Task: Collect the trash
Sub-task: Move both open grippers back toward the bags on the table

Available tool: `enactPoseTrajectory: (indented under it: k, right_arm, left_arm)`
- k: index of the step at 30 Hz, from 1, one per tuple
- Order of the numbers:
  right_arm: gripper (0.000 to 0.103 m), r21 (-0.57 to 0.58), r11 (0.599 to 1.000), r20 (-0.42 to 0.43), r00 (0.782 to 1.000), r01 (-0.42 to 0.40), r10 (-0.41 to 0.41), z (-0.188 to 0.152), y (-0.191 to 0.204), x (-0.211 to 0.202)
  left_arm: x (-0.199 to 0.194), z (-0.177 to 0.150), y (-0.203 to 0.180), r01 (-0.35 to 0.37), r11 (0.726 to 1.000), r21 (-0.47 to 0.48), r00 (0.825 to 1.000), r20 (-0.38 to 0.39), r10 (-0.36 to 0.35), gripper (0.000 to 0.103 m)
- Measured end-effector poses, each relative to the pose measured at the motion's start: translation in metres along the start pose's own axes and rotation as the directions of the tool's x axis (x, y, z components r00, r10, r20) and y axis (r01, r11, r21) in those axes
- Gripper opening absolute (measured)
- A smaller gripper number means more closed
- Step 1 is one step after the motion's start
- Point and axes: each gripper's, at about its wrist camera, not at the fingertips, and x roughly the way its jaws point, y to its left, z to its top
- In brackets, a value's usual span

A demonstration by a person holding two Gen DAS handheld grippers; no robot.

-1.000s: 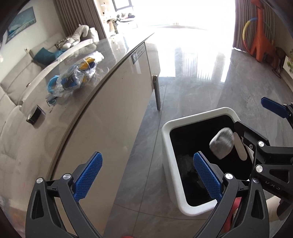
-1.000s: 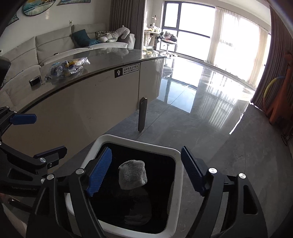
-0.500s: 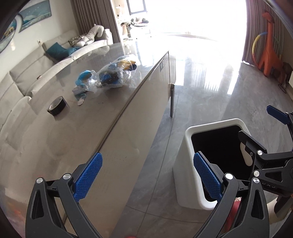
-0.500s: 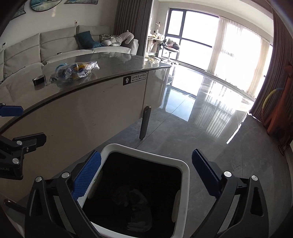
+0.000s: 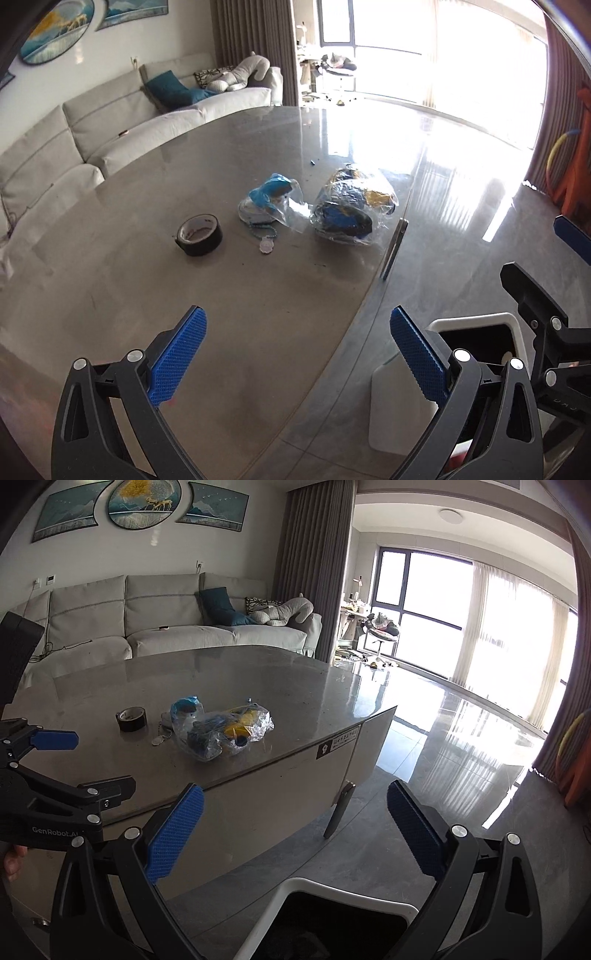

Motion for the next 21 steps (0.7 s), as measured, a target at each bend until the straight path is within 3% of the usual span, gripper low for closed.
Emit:
enactPoseTrajectory:
  k: [6,12,17,21]
  right_arm:
    - [0.099,0.017,1.000,0.036,0.999,-0.025,0.024,0.034,0.003,0.026]
    - [0.099,0.008,1.000,0.066,0.998,0.011,-0.012,0.055,-0.002,0.046]
    - [0.099,0.073,0.997,0.049,0.998,0.038,-0.042,0.055,-0.020,0.056]
    - [0.099,0.060,0.995,0.048,0.995,0.084,-0.087,0.049,-0.029,0.055]
  left_arm:
    - [0.003,0.030,0.013,-0.061,0.998,-0.012,0.997,0.039,0.062,0.098]
    - [0.024,0.054,0.022,0.010,0.999,-0.038,0.999,0.042,-0.008,0.098]
    - [0.046,0.061,-0.007,0.056,0.998,0.007,0.997,0.060,-0.057,0.098]
    - [0.067,0.070,-0.032,0.056,0.997,0.055,0.997,0.051,-0.059,0.098]
